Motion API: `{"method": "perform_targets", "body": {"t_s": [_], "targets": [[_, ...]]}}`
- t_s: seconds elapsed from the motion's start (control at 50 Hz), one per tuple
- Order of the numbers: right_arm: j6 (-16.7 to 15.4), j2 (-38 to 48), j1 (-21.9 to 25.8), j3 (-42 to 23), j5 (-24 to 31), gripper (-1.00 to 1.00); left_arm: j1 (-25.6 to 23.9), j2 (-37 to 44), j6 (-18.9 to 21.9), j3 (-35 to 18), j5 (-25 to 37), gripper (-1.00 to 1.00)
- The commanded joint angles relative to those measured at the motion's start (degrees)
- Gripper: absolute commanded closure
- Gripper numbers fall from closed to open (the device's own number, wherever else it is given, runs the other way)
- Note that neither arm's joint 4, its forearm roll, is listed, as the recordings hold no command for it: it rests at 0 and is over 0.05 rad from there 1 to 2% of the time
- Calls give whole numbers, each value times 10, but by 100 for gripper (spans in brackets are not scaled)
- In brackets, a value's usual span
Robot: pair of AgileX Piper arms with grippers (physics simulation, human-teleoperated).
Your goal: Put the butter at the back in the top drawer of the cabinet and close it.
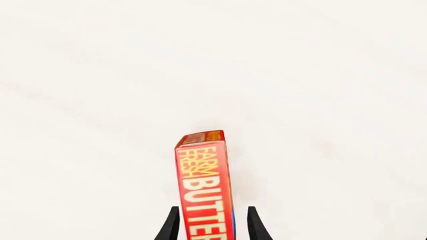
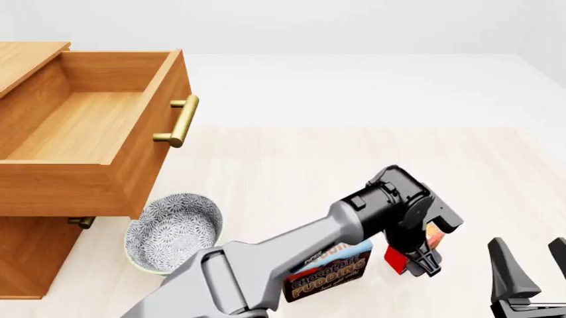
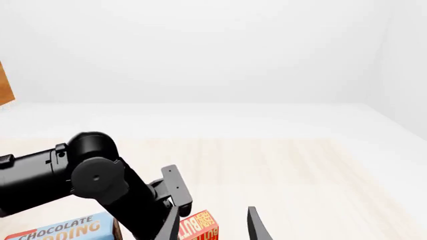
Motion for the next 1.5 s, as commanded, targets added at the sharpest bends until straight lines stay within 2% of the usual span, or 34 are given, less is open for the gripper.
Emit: {"method": "perform_targets", "body": {"t_s": [0.02,0.5,0.52,1.0,1.5], "targets": [[0,0,0,0,0,-100,0,7,-2,-3,0,-100],[0,0,0,0,0,-100,-4,17,-13,1,0,-100],[0,0,0,0,0,-100,-4,17,-12,0,0,100],[0,0,0,0,0,-100,-5,5,-5,0,0,100],[0,0,0,0,0,-100,0,-60,24,-7,0,100]]}}
